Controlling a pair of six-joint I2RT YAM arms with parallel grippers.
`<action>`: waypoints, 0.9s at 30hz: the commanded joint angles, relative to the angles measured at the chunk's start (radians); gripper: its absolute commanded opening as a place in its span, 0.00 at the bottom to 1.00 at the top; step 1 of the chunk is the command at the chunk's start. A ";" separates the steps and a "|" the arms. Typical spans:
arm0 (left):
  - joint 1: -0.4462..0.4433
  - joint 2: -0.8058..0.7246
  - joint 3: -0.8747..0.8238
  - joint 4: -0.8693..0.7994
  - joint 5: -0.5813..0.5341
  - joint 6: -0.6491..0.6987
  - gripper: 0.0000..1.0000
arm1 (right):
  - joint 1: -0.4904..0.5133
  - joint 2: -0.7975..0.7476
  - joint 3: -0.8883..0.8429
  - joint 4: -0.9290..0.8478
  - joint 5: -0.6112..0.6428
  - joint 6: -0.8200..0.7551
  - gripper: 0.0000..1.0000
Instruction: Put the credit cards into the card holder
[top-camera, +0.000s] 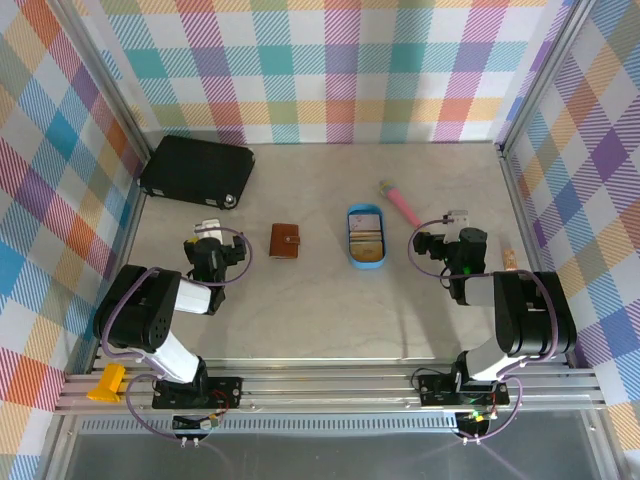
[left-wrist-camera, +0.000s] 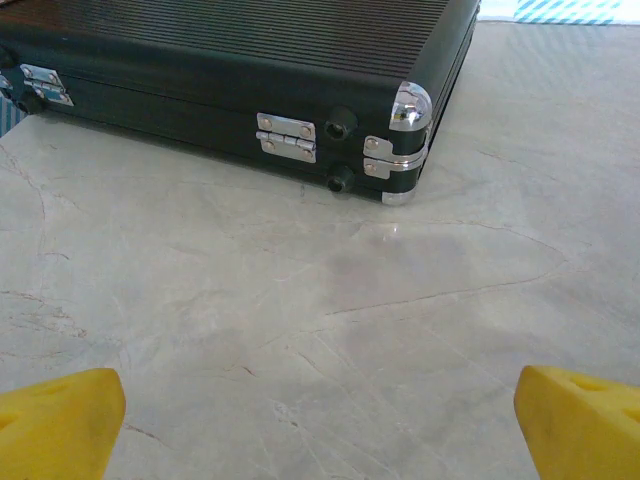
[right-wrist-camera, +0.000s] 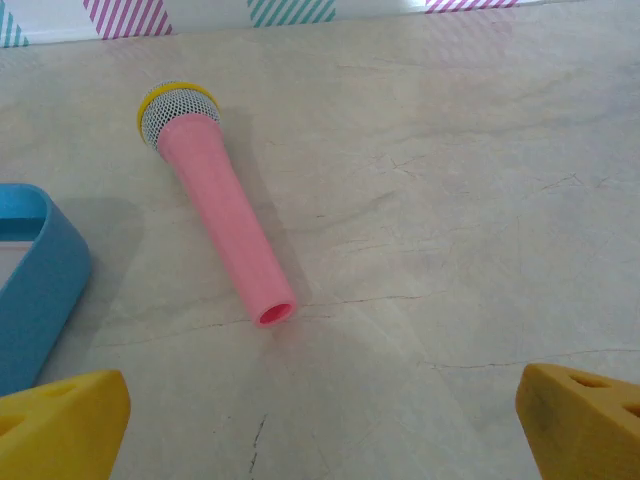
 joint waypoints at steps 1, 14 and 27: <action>0.012 -0.017 0.009 0.004 0.004 0.002 1.00 | 0.005 0.006 0.015 0.014 -0.006 -0.001 0.99; 0.012 -0.017 0.009 0.004 0.003 0.001 1.00 | 0.005 0.007 0.017 0.011 -0.006 -0.001 0.99; 0.018 -0.015 0.016 -0.007 0.008 -0.006 1.00 | 0.005 0.007 0.017 0.011 -0.006 -0.001 0.99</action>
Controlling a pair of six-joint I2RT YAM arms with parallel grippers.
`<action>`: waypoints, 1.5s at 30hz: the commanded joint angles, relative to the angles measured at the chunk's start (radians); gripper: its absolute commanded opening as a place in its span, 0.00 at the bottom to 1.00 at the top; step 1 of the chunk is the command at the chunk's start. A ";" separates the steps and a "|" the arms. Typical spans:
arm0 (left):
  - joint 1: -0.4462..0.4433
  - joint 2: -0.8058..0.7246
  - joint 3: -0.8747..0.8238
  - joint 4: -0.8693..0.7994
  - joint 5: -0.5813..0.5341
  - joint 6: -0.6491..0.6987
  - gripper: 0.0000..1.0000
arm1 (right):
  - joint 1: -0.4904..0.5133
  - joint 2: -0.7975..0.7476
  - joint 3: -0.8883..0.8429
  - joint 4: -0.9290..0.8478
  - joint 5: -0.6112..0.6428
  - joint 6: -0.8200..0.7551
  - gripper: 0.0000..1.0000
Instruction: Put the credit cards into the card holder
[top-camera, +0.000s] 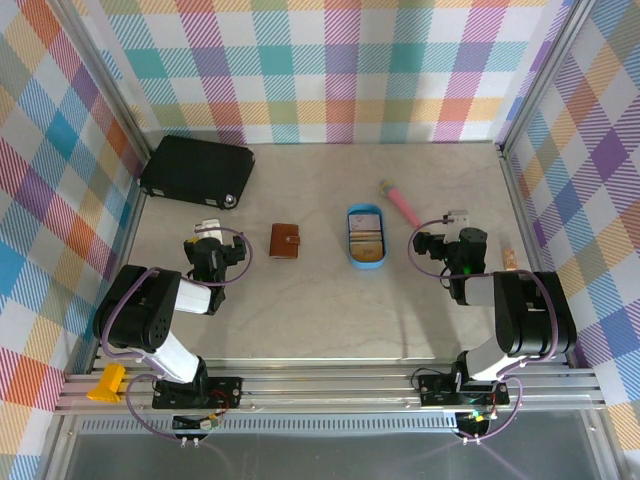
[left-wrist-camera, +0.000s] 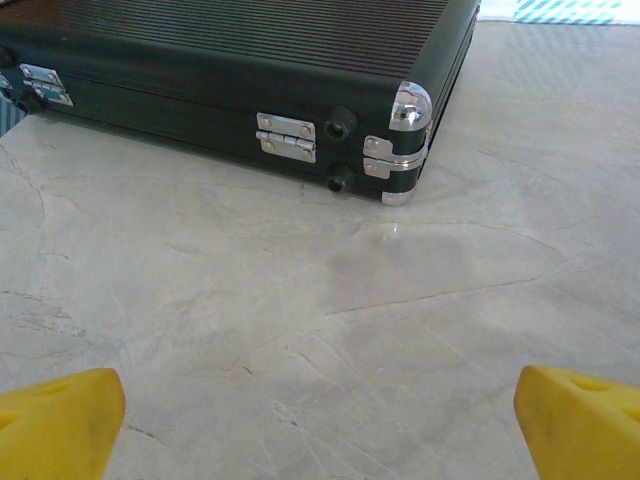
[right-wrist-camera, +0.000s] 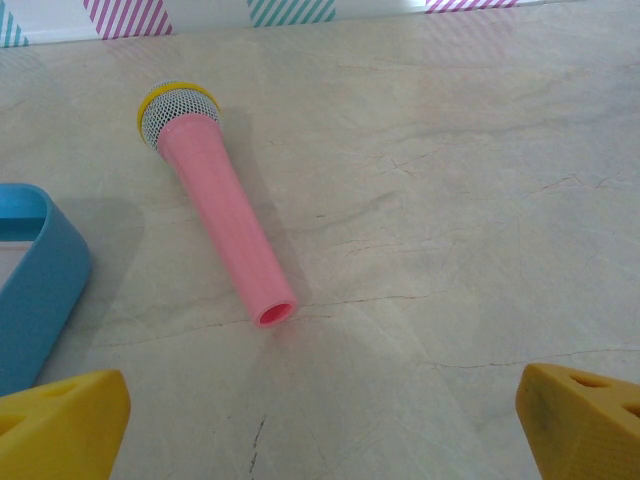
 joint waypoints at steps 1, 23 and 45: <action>0.021 -0.016 0.016 -0.008 0.008 -0.007 1.00 | 0.005 0.006 0.018 0.011 -0.006 -0.001 0.99; -0.054 -0.367 0.480 -1.151 0.637 -0.412 0.94 | 0.247 -0.295 0.545 -1.037 -0.396 0.112 0.83; -0.054 0.173 0.728 -1.270 0.716 -0.397 0.67 | 0.420 0.030 0.764 -1.148 -0.488 0.134 0.68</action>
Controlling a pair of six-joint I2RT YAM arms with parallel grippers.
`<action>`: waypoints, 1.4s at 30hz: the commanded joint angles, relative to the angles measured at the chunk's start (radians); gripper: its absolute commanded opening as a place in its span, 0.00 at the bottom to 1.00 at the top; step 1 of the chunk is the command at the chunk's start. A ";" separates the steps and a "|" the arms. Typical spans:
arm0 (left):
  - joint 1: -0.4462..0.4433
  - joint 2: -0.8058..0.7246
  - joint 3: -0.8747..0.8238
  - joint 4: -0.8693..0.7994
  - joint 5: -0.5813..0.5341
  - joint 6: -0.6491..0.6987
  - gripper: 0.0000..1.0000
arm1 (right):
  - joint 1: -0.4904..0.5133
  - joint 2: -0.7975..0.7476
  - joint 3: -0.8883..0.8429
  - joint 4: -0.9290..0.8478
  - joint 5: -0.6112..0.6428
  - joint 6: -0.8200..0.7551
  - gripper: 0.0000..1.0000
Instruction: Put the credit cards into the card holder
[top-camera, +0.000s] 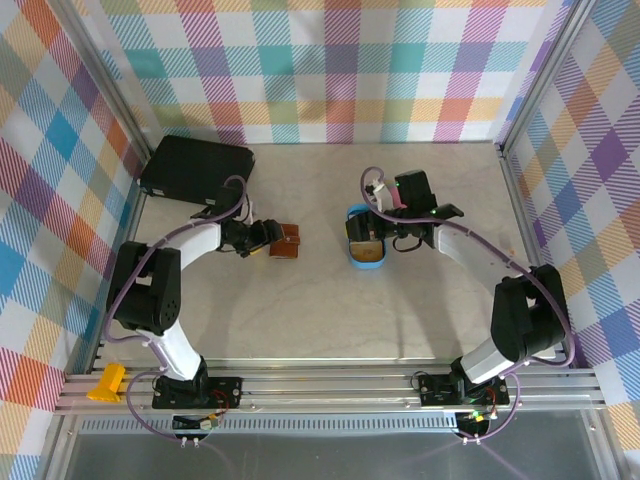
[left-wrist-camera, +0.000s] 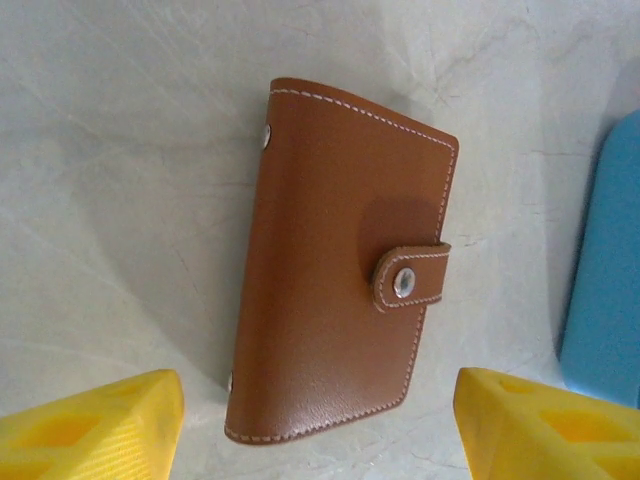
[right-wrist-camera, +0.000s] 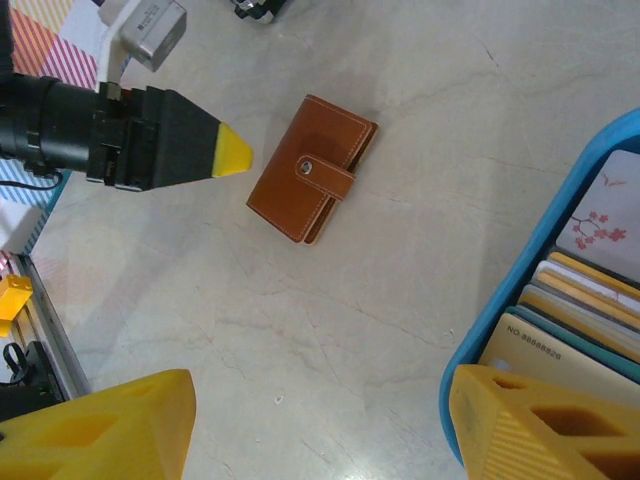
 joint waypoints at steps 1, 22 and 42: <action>0.000 0.043 0.035 -0.027 0.008 0.028 0.61 | 0.010 0.019 0.031 -0.017 -0.021 -0.001 0.68; -0.001 0.142 0.014 0.094 0.052 0.062 0.39 | 0.011 0.026 0.057 -0.071 0.000 -0.016 0.67; -0.007 -0.262 -0.030 0.165 0.165 0.029 0.00 | 0.010 -0.127 0.002 -0.031 -0.047 0.014 0.68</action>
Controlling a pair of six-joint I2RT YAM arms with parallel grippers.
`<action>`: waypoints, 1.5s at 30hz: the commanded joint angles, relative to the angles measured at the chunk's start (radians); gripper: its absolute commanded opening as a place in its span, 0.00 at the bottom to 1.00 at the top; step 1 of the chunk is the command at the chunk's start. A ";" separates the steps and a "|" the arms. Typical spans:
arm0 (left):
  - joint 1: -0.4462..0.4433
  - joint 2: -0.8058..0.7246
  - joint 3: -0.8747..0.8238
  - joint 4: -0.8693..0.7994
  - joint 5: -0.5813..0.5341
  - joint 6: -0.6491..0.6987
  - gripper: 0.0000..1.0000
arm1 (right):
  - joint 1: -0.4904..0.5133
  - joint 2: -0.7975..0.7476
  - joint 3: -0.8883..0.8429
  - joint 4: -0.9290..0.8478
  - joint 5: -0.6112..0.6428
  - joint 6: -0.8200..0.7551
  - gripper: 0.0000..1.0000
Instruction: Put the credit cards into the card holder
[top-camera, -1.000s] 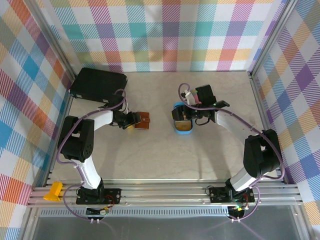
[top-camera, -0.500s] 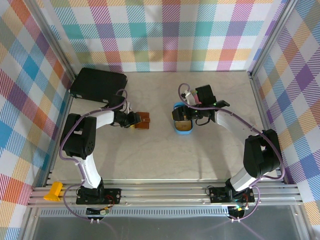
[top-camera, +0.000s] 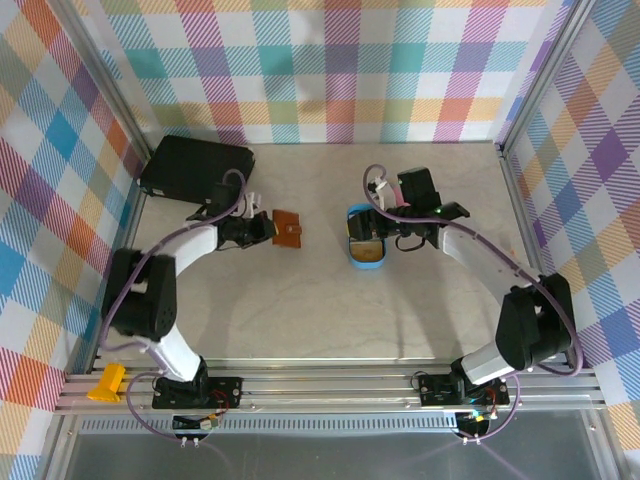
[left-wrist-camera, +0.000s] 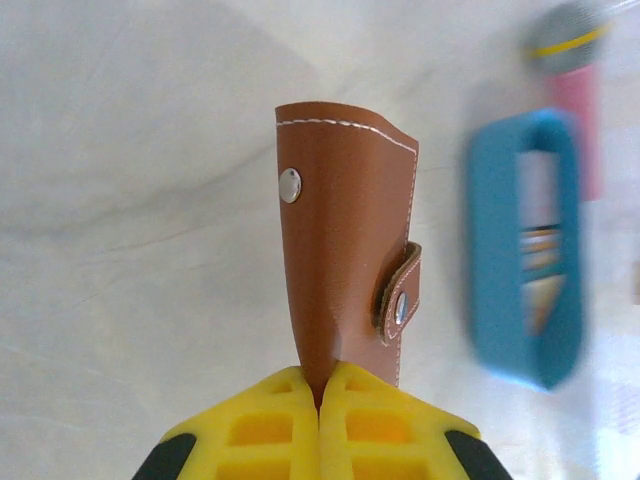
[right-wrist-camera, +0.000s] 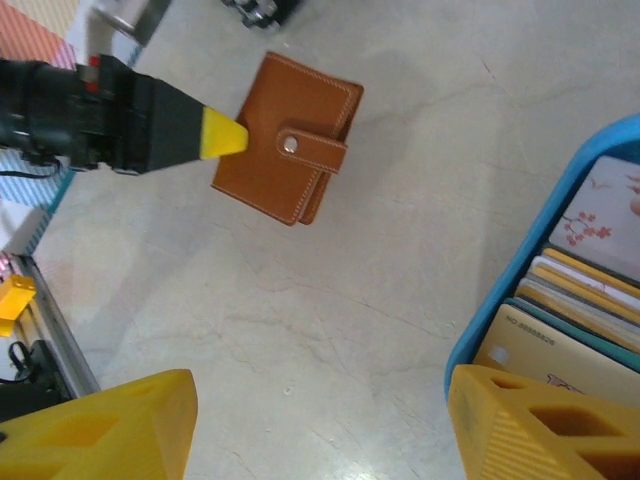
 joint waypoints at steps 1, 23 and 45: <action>-0.010 -0.171 -0.003 0.057 0.072 -0.027 0.00 | 0.005 -0.063 -0.019 0.045 -0.084 0.025 0.69; -0.210 -0.472 0.036 0.373 0.268 -0.134 0.00 | 0.048 -0.215 -0.017 0.334 -0.455 0.224 0.58; -0.246 -0.458 0.065 0.336 0.338 -0.124 0.08 | 0.066 -0.265 -0.077 0.432 -0.444 0.266 0.00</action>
